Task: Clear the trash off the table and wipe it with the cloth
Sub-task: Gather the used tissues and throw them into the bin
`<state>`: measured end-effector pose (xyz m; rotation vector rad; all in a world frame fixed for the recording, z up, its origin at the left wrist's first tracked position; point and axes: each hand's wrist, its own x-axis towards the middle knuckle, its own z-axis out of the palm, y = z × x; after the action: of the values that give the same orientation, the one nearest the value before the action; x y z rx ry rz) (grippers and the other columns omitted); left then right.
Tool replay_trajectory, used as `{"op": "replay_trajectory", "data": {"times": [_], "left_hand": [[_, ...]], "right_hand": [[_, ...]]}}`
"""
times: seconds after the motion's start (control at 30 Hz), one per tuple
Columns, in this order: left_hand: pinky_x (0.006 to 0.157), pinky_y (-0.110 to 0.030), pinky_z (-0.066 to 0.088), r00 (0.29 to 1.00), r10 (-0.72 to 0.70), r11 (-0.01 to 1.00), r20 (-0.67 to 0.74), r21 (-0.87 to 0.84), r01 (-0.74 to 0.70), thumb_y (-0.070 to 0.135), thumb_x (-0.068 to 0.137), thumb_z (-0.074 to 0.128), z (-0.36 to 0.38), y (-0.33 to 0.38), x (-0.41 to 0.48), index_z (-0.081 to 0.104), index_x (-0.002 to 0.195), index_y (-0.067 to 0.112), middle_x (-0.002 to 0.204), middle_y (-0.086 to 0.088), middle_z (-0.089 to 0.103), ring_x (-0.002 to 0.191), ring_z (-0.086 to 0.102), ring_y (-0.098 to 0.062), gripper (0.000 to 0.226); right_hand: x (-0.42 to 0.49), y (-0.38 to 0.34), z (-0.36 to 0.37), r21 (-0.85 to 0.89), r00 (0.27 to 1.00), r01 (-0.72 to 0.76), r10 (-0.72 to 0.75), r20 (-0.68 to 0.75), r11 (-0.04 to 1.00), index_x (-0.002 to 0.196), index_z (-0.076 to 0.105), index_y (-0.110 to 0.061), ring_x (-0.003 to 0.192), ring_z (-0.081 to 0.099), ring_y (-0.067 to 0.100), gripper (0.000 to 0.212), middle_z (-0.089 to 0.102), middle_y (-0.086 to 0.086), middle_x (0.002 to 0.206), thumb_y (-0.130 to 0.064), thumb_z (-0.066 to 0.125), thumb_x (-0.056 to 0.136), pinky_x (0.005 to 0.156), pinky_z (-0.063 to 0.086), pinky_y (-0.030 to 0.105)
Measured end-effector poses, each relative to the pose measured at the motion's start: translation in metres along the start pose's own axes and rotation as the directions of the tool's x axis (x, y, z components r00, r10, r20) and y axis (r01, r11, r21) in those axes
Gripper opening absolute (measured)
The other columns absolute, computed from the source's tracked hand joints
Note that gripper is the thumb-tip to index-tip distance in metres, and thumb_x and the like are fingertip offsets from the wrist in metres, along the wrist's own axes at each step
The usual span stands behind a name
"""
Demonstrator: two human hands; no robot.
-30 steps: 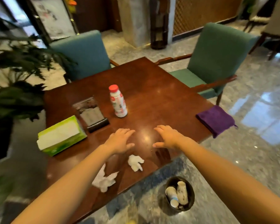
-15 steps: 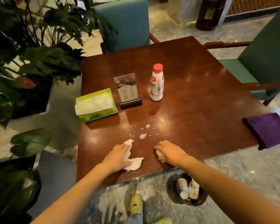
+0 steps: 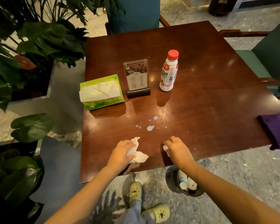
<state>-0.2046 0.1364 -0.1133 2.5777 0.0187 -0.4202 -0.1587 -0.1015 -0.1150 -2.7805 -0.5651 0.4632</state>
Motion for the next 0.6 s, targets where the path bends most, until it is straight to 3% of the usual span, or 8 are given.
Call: {"op": "replay_trajectory", "data": {"times": [0.13,0.23,0.33,0.43,0.53,0.6], "left_hand": [[0.104,-0.026,0.029,0.999,-0.008,0.996,-0.033,-0.093,0.005,0.023,0.083,0.066,-0.002,-0.004,0.001,0.052,0.129,0.018,0.136,0.002,0.051,0.126,0.041,-0.019,0.048],[0.103,-0.025,0.031,1.000,-0.011,0.973,-0.014,-0.230,0.007,0.027,0.078,0.072,-0.009,-0.006,-0.006,0.047,0.133,0.021,0.134,0.011,0.046,0.126,0.039,-0.011,0.061],[0.104,-0.028,0.040,0.998,-0.038,0.946,0.047,-0.321,0.051,0.024,0.074,0.076,-0.011,-0.015,-0.015,0.040,0.138,0.021,0.135,0.013,0.039,0.125,0.038,-0.008,0.074],[0.108,-0.030,0.035,1.000,-0.020,0.983,0.015,-0.180,0.023,0.017,0.078,0.072,-0.005,-0.023,-0.020,0.046,0.135,0.019,0.138,0.003,0.047,0.129,0.039,-0.015,0.063],[0.100,-0.021,0.031,0.997,-0.036,0.983,-0.074,-0.181,0.022,0.013,0.080,0.069,0.000,-0.022,-0.022,0.055,0.126,0.016,0.127,0.001,0.055,0.121,0.045,-0.015,0.048],[0.091,-0.018,0.033,0.992,-0.039,0.979,-0.121,-0.205,0.014,0.011,0.079,0.068,0.001,-0.021,-0.022,0.061,0.116,0.016,0.116,0.001,0.060,0.109,0.050,-0.013,0.038]], "right_hand": [[0.015,-0.031,-0.010,0.269,0.995,0.009,0.018,-0.097,0.963,0.127,0.055,-0.011,0.116,0.047,0.026,0.041,0.052,0.010,0.121,-0.005,0.052,0.087,0.094,0.040,0.031],[0.015,-0.064,-0.008,0.382,0.985,0.148,-0.104,-0.134,0.912,0.134,0.048,-0.010,0.120,0.044,0.021,0.044,0.047,0.009,0.129,-0.013,0.053,0.090,0.100,0.040,0.030],[0.010,-0.086,0.010,0.378,0.980,0.190,-0.196,-0.024,0.906,0.142,0.035,-0.013,0.128,0.038,0.018,0.048,0.035,0.006,0.142,-0.020,0.045,0.096,0.104,0.039,0.030],[0.006,-0.088,0.028,0.362,0.958,0.213,-0.267,0.106,0.908,0.148,0.022,-0.018,0.141,0.025,0.017,0.051,0.024,0.003,0.154,-0.015,0.034,0.099,0.115,0.026,0.029],[0.008,-0.085,0.037,0.248,0.927,0.303,-0.345,0.149,0.920,0.150,0.013,-0.009,0.146,0.013,0.020,0.057,0.013,0.009,0.158,-0.008,0.038,0.099,0.119,0.021,0.033],[0.014,-0.081,0.041,0.174,0.910,0.385,-0.404,0.096,0.907,0.148,0.022,-0.007,0.145,0.018,0.025,0.060,0.021,0.013,0.156,-0.012,0.050,0.095,0.117,0.025,0.037]]}}
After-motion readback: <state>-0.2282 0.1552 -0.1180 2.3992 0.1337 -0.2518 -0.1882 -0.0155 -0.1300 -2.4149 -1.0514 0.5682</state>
